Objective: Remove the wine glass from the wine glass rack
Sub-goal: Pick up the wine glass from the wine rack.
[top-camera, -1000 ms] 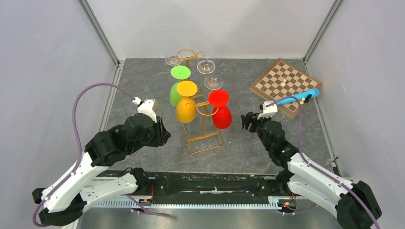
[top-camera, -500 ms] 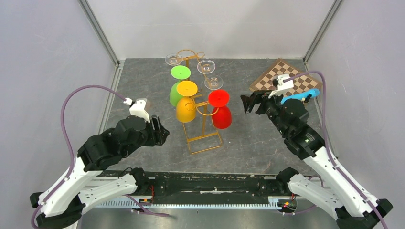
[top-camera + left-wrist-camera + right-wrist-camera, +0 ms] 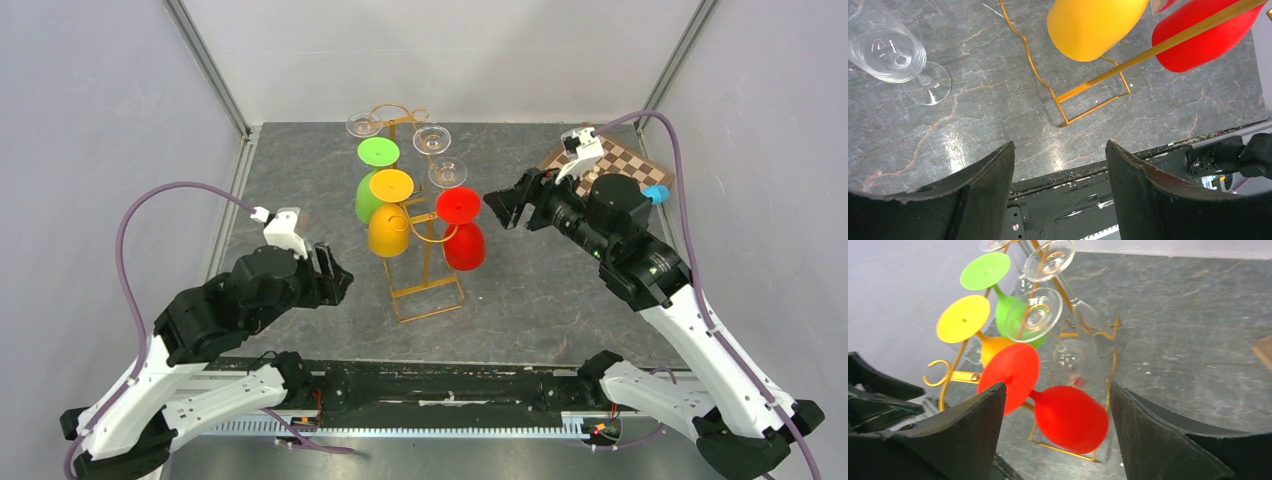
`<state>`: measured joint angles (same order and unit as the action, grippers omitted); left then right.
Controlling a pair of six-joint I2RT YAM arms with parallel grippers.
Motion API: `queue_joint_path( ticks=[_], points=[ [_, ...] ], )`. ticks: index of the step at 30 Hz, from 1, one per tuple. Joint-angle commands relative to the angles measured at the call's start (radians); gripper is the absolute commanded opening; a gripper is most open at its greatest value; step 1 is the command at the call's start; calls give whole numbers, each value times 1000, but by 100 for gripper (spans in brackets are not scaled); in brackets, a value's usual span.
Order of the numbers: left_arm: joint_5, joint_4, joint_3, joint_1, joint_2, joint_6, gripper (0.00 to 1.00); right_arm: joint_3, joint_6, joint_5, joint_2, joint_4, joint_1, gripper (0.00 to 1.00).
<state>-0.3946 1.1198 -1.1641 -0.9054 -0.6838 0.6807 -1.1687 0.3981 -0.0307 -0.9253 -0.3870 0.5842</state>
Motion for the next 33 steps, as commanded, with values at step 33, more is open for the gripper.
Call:
queue_joint_path(
  ticks=[33],
  points=[
    [-29, -13, -5, -4, 94, -17, 73, 16, 333, -250, -73, 102, -3, 51]
  ],
)
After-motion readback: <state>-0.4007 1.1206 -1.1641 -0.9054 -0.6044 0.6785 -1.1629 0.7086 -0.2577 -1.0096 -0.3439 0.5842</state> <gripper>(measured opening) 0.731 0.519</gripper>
